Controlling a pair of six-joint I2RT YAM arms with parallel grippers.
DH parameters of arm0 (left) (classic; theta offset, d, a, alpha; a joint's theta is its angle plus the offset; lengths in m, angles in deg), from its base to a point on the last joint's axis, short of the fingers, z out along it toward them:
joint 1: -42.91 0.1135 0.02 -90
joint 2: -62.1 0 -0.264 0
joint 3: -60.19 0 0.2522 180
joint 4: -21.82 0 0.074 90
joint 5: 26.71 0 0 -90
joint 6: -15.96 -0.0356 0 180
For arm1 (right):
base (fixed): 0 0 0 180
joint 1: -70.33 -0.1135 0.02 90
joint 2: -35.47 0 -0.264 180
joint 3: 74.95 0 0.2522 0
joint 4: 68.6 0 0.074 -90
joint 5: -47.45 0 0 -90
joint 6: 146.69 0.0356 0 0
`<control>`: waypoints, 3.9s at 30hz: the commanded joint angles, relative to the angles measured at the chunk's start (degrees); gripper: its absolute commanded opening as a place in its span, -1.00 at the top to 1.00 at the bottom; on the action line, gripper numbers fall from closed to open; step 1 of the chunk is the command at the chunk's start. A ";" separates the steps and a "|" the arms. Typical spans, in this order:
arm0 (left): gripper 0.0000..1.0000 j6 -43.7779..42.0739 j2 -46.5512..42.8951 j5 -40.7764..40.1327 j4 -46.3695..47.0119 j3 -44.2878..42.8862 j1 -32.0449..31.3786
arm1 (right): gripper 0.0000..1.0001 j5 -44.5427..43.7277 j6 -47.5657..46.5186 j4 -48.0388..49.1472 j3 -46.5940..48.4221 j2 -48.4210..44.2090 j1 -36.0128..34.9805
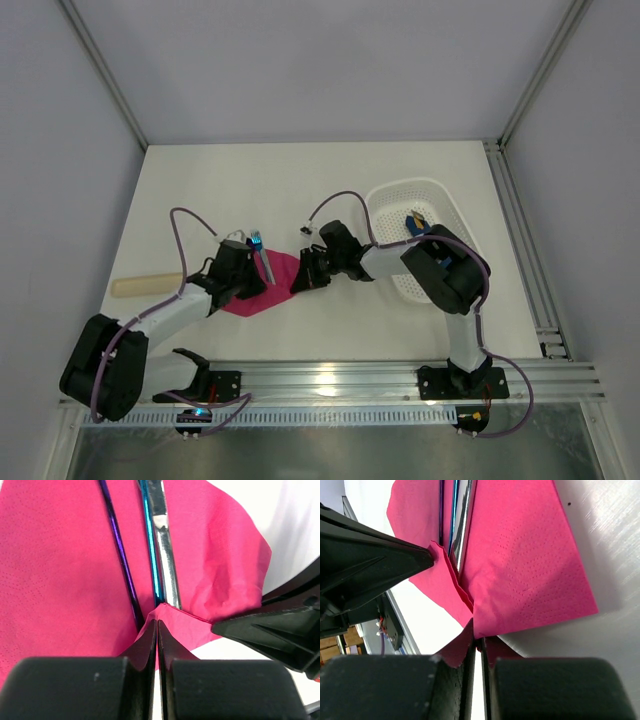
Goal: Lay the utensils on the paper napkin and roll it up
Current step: Roll the napkin at the center of the board.
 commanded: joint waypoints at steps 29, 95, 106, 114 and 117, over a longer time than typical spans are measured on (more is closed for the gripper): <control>1.00 2.26 2.77 8.84 8.03 1.64 0.03 | 0.91 -0.62 0.20 0.80 3.07 -0.28 -0.05; 1.00 2.08 2.16 4.62 6.01 2.79 0.03 | 0.01 -4.57 -2.70 -11.25 14.40 0.60 -1.45; 1.00 2.17 1.90 4.62 5.83 2.70 0.03 | 0.10 -3.78 -3.13 -10.19 16.07 3.50 2.06; 1.00 2.08 1.81 4.45 5.74 2.79 0.03 | 0.56 -1.94 -5.16 -11.60 16.86 2.01 1.89; 1.00 2.08 1.72 4.45 5.57 2.79 0.03 | 0.70 -1.33 -5.16 -11.86 17.13 1.56 1.80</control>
